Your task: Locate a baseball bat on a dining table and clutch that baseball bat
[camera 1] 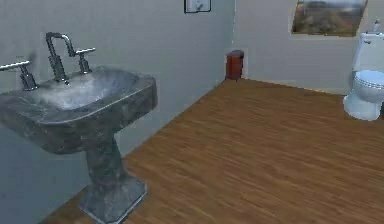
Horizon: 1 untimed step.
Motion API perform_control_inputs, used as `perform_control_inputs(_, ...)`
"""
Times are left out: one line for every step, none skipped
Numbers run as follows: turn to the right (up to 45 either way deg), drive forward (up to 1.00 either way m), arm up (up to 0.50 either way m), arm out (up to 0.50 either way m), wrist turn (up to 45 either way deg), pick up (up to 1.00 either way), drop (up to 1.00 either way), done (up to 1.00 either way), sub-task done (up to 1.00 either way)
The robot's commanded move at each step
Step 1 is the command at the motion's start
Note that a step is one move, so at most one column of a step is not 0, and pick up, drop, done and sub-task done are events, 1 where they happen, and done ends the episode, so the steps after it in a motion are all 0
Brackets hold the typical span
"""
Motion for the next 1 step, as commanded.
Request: perform_control_inputs(45.0, 0.0, 0.0, 0.0, 0.0, 0.0, 0.0, 0.0, 0.0)
